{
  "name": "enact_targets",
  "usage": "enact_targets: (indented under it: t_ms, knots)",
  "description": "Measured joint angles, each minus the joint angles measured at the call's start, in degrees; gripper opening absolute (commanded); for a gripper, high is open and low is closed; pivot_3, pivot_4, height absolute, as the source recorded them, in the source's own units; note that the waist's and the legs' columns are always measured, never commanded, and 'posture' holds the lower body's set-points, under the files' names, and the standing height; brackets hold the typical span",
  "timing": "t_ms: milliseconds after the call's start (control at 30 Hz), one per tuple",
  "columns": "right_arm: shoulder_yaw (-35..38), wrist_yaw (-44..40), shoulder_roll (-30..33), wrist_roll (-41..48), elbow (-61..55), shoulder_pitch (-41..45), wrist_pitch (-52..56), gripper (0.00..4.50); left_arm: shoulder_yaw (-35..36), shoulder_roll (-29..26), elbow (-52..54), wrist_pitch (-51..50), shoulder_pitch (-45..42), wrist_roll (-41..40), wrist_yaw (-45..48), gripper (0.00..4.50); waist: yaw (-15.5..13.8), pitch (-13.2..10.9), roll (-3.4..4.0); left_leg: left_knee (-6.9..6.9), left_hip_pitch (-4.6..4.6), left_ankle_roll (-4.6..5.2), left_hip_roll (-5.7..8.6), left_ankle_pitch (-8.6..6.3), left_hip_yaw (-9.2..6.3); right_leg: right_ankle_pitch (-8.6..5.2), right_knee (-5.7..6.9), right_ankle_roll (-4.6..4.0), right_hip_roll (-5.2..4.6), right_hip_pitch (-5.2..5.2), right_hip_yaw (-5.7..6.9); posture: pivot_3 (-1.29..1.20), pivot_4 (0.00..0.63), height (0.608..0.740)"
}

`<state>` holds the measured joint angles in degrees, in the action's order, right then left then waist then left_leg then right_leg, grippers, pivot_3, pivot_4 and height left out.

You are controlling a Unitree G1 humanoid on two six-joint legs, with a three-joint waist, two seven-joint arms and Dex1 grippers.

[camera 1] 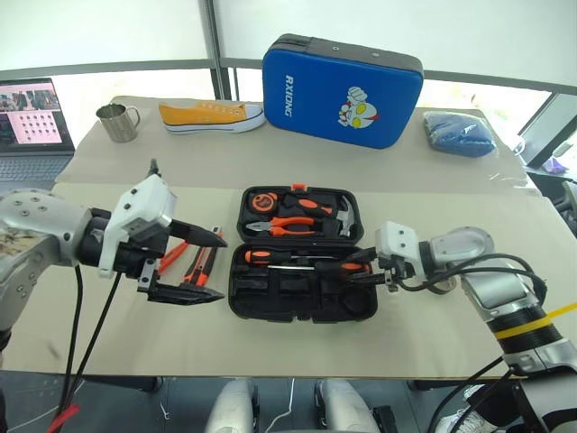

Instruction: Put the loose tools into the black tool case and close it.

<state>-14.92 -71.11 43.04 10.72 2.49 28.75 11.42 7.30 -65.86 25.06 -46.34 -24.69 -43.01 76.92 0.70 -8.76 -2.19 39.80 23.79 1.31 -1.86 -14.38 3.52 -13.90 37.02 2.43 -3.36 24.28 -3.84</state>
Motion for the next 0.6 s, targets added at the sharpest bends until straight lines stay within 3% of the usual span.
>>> enact_targets:
  t_ms: [100,233,333,600]
  knots:
    - [1.05,0.22,-0.12,2.77,-3.20,-0.20,3.71,4.23,-0.02,0.02,-0.04,0.01,-0.12,0.01,-0.03,4.50,-0.01,-0.01,0.01,0.00,0.00,0.00,-0.01,0.00,-0.02,0.00,0.01,0.00,0.00,0.01,0.00,0.00,0.150,0.739]
    - [5.17,0.42,-0.13,9.47,-8.50,0.73,11.79,4.23,-0.02,0.17,-0.39,0.10,-0.12,0.04,-0.07,4.50,-0.03,-0.01,0.01,0.00,0.00,0.00,-0.01,0.00,-0.06,0.00,0.01,0.00,-0.01,-0.01,0.00,0.00,0.150,0.739]
    - [5.59,1.22,-1.15,10.90,-9.54,1.93,14.18,3.47,-0.03,0.39,-0.79,0.12,-0.12,0.06,-0.41,4.50,-0.02,-0.01,0.01,0.00,0.00,0.00,-0.01,0.00,-0.05,0.00,0.00,0.00,0.00,-0.01,0.00,0.00,0.150,0.739]
    - [2.15,5.75,-7.70,7.21,-3.78,2.19,13.57,0.72,-0.96,0.55,-0.85,0.63,-0.12,0.19,-0.59,4.50,-0.03,-0.01,0.01,0.00,0.00,0.00,0.01,0.00,0.05,0.00,0.00,0.00,0.00,0.00,0.00,0.00,0.150,0.739]
